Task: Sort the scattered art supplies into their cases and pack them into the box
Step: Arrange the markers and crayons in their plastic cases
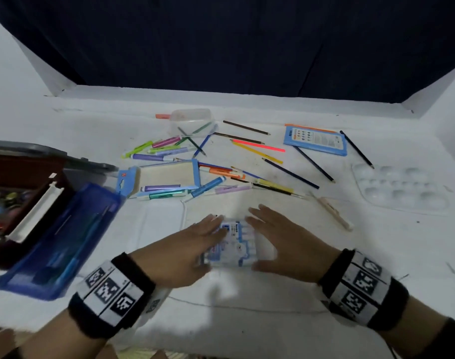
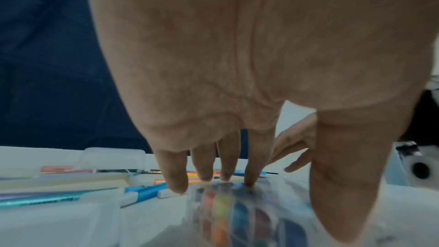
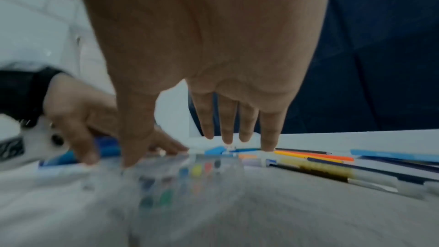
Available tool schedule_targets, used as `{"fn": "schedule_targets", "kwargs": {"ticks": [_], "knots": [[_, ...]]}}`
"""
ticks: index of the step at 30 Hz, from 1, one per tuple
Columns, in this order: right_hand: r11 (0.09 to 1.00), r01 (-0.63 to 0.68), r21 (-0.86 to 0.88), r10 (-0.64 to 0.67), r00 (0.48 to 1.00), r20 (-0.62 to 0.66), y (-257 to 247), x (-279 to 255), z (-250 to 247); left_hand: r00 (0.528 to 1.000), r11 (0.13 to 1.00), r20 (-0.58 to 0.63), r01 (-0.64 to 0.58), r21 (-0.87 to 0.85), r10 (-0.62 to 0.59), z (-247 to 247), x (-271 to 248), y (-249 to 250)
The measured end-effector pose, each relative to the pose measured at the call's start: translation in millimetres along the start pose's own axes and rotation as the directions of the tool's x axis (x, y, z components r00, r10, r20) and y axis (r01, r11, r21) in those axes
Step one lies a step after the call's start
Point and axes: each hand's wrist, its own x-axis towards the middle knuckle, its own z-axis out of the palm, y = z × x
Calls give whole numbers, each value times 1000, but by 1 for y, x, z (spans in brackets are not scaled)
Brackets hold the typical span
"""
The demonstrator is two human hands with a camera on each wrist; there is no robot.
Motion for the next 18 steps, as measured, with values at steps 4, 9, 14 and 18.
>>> {"fn": "schedule_targets", "kwargs": {"ticks": [4,9,14,18], "knots": [[998,-20,-66,26,997,79,-11,7,14,998,976,46,-43,211,34,13,3,-3],[994,-81,-77,85,995,48,-24,10,11,998,938,-24,-45,343,57,23,9,4],[984,-143,-105,142,990,-18,-36,13,17,996,903,-22,-72,423,89,12,10,3],[981,-182,-71,178,982,-55,-36,16,16,996,875,4,-83,477,93,12,11,3]]}}
